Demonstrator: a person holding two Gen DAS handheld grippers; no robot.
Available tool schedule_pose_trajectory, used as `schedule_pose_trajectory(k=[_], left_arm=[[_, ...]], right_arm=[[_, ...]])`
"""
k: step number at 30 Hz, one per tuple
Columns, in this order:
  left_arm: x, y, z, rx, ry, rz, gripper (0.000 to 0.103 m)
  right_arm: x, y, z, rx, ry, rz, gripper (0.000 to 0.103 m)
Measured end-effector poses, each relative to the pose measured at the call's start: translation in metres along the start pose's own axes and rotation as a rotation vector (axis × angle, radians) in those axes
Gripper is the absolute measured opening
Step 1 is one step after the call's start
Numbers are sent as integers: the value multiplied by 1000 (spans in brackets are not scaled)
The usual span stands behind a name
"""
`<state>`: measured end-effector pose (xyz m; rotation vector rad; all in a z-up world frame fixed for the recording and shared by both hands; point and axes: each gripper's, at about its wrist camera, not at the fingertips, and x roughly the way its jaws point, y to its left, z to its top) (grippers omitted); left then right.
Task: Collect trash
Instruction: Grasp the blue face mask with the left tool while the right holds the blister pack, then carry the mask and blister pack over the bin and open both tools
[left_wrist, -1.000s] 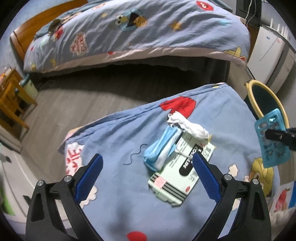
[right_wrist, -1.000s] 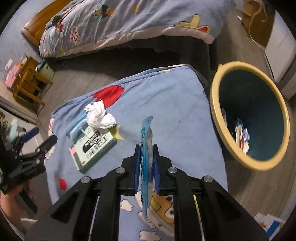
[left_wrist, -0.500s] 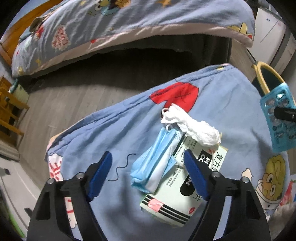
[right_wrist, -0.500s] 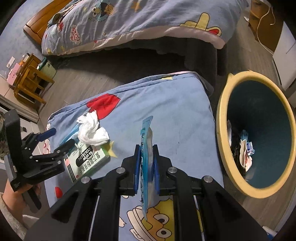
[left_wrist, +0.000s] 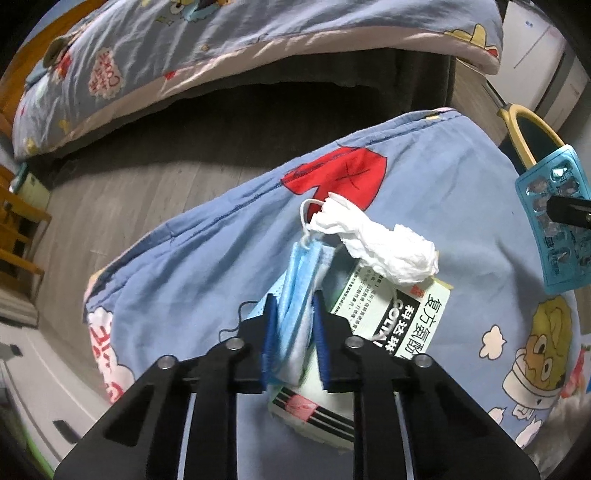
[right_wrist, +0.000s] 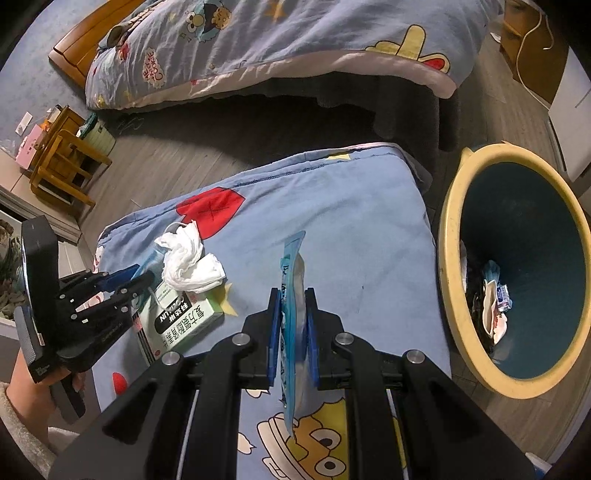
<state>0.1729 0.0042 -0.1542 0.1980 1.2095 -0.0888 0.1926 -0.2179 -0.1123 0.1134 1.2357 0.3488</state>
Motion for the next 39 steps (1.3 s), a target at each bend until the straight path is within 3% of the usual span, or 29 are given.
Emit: schedule_pose_trajectory(k=[10,20,30,39], left_arm=[[-32,0,-16,2,-66,21,15],[-78,7,-28,-50,-163,-16,15],[-129,-16,-29,-19,-295,-79,15],[-126,-59,-23,59,-300,-137,15]], right_arm=[[-15,4,-13,-5,-24,-14,12],[-37,8,-29,-13,-61,-33,12],[-51,-4,-31,1,-94,-84,12],[-69,-20,-24,23,-141,-66,12]])
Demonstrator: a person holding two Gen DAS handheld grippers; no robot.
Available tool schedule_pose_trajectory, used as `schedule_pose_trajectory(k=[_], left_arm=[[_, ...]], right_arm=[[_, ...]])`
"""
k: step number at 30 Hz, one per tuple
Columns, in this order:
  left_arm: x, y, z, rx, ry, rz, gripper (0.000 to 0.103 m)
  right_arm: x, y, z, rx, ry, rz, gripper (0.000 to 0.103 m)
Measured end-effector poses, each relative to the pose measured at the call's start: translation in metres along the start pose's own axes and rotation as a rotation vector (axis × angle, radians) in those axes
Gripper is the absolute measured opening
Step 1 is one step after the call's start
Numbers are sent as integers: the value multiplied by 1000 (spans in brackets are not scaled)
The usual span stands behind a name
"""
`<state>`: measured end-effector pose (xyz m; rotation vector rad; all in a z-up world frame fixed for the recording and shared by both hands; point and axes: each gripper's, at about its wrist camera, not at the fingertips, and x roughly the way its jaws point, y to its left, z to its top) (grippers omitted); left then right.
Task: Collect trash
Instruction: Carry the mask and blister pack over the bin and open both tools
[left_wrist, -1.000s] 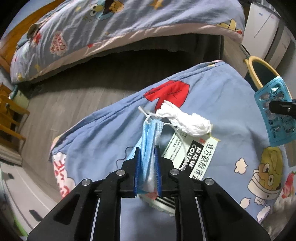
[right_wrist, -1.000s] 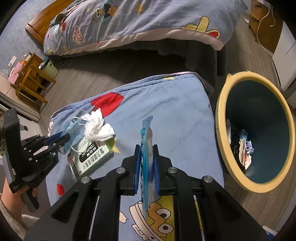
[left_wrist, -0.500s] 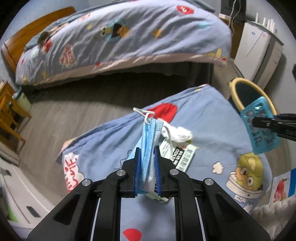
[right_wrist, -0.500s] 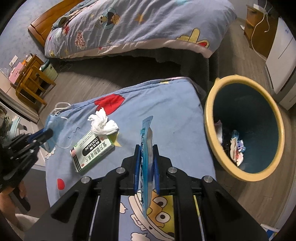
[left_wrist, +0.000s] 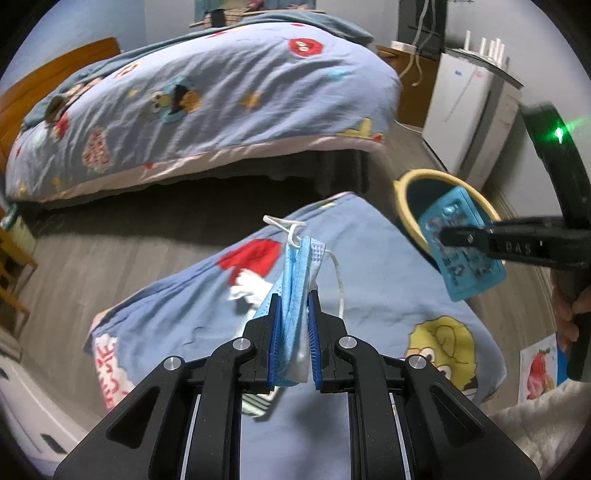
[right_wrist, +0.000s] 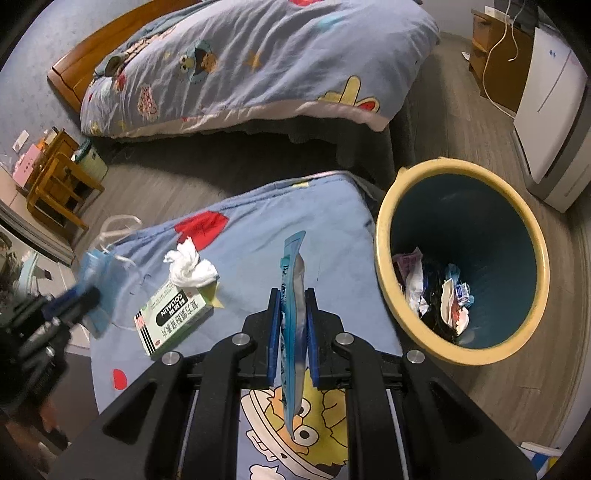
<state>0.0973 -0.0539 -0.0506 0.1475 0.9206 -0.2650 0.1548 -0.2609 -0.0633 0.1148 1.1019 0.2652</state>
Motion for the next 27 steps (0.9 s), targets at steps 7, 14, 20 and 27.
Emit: schedule_pose_trajectory(k=[7,14,20,27], left_arm=[[8,-37,6,58,-5,-10,15],[8,-64,15,70,-18,-24,15],[9,-77,26,50,-30,-10,15],[22,-101,47,14,-28,-43,15]], right_arm=[[-13,-20,5,28,-28,10,12],[-22,-44,9,78,-34,37,12],[-32,-56,15,106,-61,51,12],[-50,-82,23,162,-112,51,12]])
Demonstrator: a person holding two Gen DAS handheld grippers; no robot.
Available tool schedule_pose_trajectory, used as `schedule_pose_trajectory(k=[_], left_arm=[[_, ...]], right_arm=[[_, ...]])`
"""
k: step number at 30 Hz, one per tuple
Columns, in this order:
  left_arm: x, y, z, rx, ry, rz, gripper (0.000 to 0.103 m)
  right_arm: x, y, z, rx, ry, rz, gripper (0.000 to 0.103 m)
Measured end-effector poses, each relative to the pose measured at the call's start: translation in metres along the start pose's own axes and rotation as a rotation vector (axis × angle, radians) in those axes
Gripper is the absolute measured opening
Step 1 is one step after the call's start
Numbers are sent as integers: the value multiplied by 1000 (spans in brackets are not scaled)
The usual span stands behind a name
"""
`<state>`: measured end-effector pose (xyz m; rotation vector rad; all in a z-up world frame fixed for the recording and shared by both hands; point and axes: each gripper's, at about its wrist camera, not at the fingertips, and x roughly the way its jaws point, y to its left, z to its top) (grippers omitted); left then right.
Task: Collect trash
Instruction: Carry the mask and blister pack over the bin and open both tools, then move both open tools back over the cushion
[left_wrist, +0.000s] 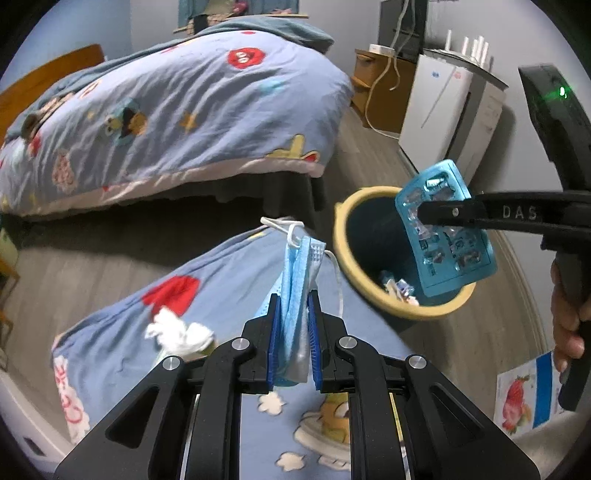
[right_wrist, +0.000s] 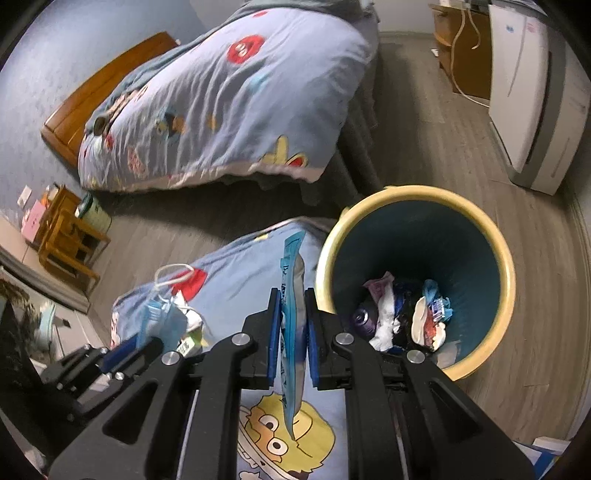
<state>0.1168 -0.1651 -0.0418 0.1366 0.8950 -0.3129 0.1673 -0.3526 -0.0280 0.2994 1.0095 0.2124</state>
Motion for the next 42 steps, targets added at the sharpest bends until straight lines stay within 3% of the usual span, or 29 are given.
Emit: schedule_pose_trajectory(k=[9,13,18,23,31,33,36,37,39,42], left_arm=[[25,-49,25,70,4,-36,15],[41,-72,32,119,14,-26,15],[56,-92,40,143,22,-51,15],[77,-110,47,158,41,-52,15],[87,-119,56,168,-7,-54,20],[87,-119,58,164,-14,-52,25],[88,-119,59,158,-25,-28,53],[87,-118,59,155,-31,-26,61],[86,-118,57,156,-34,-19,64],[86,-114,56,146,-31,-9,73]], right_arm=[[-11,-67,14,100,-38,-48,12],[-4,-99,12,126,-18,-125,12],[6,-134,3,241,21,-106,12],[12,-139,-3,272,32,-113,12],[-3,-140,3,284,-91,-105,12],[-6,-142,5,289,-114,-101,13],[-6,-144,7,295,-111,-112,16],[-6,-145,7,302,-110,-117,25],[-6,-146,6,315,-110,-121,41],[-7,-147,6,324,-110,-122,55]])
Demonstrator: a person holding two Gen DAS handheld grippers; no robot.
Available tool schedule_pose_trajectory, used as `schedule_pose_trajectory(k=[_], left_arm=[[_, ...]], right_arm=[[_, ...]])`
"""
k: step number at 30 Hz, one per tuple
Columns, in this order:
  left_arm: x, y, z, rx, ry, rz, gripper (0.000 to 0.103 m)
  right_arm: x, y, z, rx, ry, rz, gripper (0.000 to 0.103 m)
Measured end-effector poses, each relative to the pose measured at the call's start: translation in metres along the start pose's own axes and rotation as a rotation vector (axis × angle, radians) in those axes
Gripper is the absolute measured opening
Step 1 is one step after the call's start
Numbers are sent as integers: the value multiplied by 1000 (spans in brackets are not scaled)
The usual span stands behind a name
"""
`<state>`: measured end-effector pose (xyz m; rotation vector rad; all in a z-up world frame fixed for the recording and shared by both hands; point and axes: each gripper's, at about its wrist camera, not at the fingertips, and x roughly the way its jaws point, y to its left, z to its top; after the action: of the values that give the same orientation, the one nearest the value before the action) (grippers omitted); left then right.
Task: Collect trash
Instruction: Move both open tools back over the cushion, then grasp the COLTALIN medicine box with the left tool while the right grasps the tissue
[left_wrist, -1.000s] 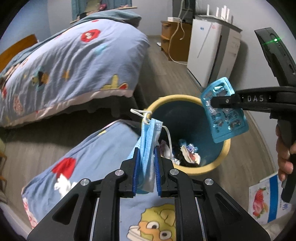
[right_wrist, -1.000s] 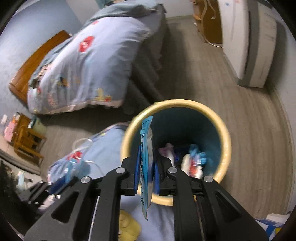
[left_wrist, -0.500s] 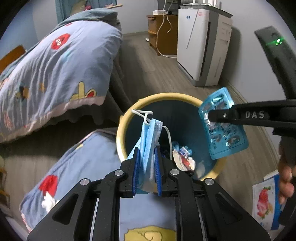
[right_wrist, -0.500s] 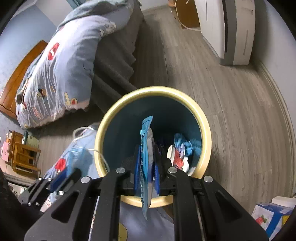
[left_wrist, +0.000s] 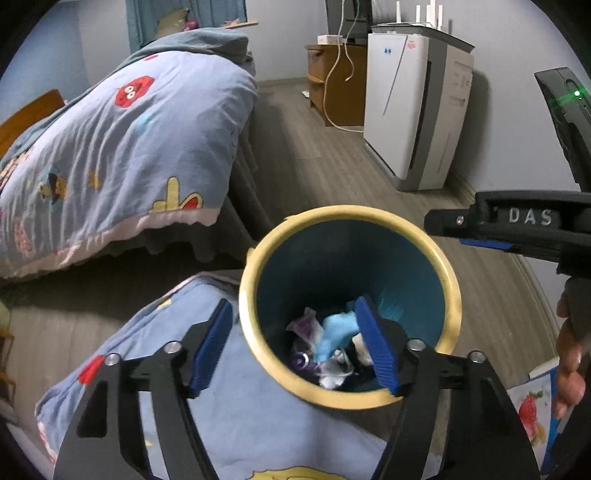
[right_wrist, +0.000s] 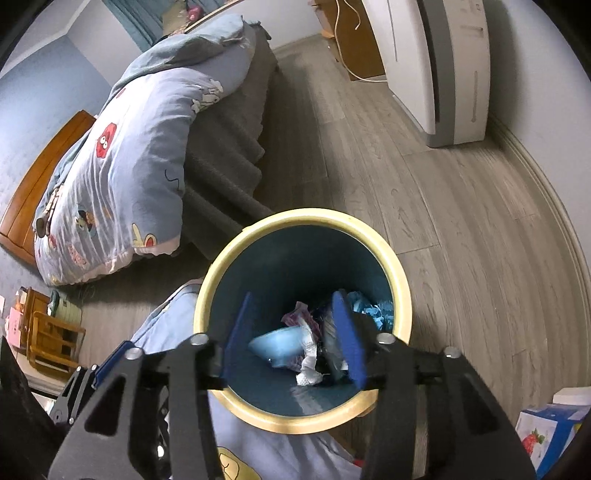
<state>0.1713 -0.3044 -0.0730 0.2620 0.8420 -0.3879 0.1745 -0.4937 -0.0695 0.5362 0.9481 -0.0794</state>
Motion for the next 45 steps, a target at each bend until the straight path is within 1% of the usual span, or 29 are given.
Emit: schedule_pose_trajectory(k=[1,2,3,4,6,8,13,17,24,26,30,36,41,45], left_arm=[[-1,1,-1,-3,-1,3,77],[-2,3,-2,-6,-3,9,80],[-2,4,-4,-7,-3,14,82],[-3,5,-5,-8,-3,21,86],[-5,9,-9,-10,-2,37,89],[-7,13,-13,-8,3,49,92],[-16,32,-31,10,33,60,92],[-29,59,-46,-13,48,80,93],[-57,115,-74,-38,68,159,93],[-65,131,-82,-61,74,173,94],[-80,167,-105,-143,85,202,95],[-81,205,-129,-264,124,233,95],[-81,222,-142,-295,134,241,95],[-73,234,-155,-302,171,253,95]], right_arm=[[0,1,0,1,0,-1,66],[0,1,0,6,-3,-2,72],[0,2,1,7,-5,2,84],[-1,3,1,10,-9,7,92],[-2,4,1,11,-13,10,97],[-2,7,0,3,-8,7,97],[-1,13,0,-19,-8,-15,97],[0,17,-1,-23,-3,-18,97],[0,39,-7,-95,-7,-27,97],[1,45,-7,-109,-9,-31,97],[3,56,-11,-123,-4,-28,97],[10,83,-20,-162,9,-33,97],[22,115,-34,-226,32,-38,97],[34,141,-48,-299,61,-42,97]])
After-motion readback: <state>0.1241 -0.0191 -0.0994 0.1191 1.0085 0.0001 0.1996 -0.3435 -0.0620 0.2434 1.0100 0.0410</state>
